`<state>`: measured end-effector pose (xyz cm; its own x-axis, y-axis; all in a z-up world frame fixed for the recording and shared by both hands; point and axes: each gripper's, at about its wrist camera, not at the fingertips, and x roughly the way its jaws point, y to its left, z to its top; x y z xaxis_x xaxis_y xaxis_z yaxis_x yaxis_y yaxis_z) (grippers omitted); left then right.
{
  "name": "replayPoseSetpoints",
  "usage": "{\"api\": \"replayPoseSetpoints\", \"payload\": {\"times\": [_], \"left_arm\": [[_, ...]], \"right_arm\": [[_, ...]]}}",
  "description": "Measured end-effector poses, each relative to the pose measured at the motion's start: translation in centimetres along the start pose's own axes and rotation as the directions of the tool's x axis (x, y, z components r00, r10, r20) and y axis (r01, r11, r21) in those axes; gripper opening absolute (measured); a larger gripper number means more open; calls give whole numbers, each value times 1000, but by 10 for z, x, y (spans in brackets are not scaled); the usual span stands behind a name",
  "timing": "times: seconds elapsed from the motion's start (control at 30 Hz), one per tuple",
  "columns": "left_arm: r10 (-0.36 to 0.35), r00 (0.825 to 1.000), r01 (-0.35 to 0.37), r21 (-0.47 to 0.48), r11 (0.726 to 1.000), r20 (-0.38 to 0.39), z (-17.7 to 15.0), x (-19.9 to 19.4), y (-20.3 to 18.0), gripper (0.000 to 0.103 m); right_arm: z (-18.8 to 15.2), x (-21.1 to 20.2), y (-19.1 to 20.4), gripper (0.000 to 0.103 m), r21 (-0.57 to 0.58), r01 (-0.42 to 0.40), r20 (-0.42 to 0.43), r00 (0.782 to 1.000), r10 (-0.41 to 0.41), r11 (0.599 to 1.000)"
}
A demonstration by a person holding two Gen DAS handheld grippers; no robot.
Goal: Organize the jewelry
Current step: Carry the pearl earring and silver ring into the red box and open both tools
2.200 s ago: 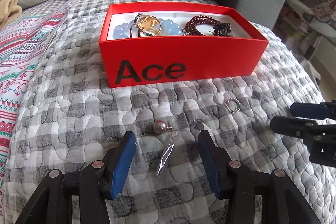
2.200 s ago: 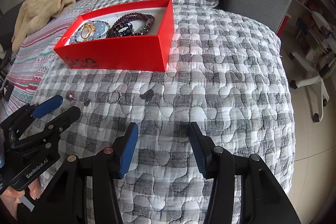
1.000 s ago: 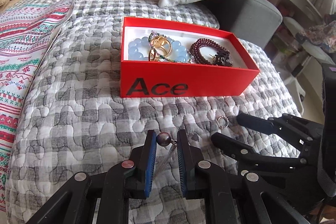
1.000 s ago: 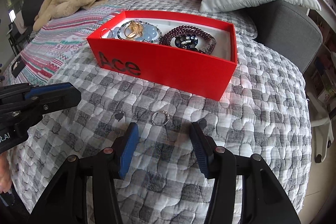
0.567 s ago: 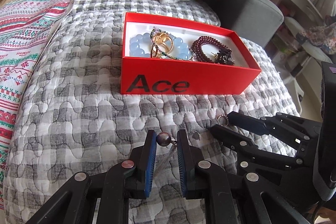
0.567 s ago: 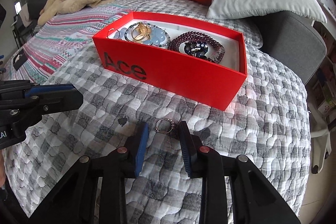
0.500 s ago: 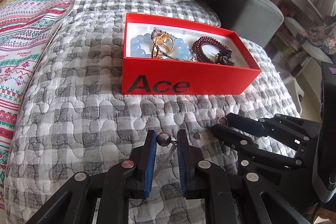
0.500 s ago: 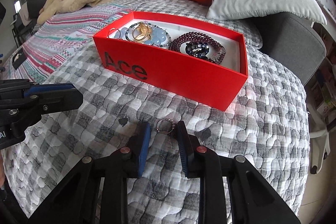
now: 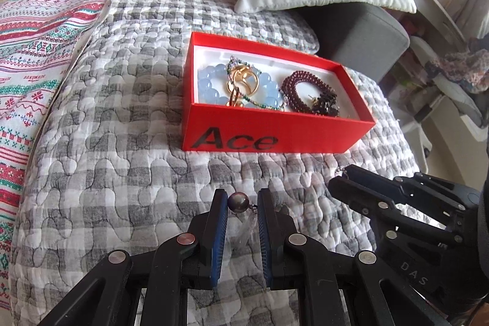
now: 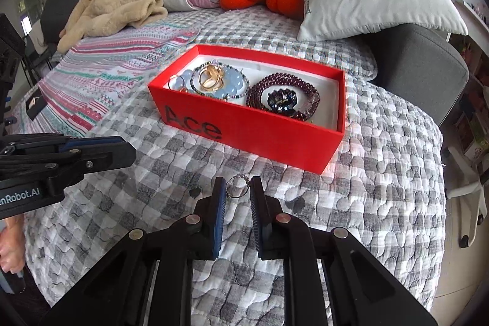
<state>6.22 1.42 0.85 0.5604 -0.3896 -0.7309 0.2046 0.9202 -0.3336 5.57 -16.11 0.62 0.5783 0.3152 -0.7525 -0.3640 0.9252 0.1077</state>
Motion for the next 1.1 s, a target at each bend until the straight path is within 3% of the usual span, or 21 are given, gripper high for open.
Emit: {"api": "replayPoseSetpoints", "payload": {"times": [0.37, 0.6, 1.0, 1.1], "left_arm": [[-84, 990, 92, -62, 994, 115, 41, -12, -7, 14], [-133, 976, 148, -76, 986, 174, 60, 10, -20, 14], [-38, 988, 46, -54, 997, 148, 72, 47, -19, 16], [-39, 988, 46, -47, 998, 152, 70, 41, -20, 33]], "right_arm": [[34, -21, -42, 17, 151, -4, 107, 994, -13, 989], [46, -11, -55, 17, 200, -11, 118, 993, -13, 980], [48, 4, -66, 17, 221, 5, 97, 995, -27, 975], [50, 7, -67, 17, 217, 12, 92, 995, -33, 976]]}}
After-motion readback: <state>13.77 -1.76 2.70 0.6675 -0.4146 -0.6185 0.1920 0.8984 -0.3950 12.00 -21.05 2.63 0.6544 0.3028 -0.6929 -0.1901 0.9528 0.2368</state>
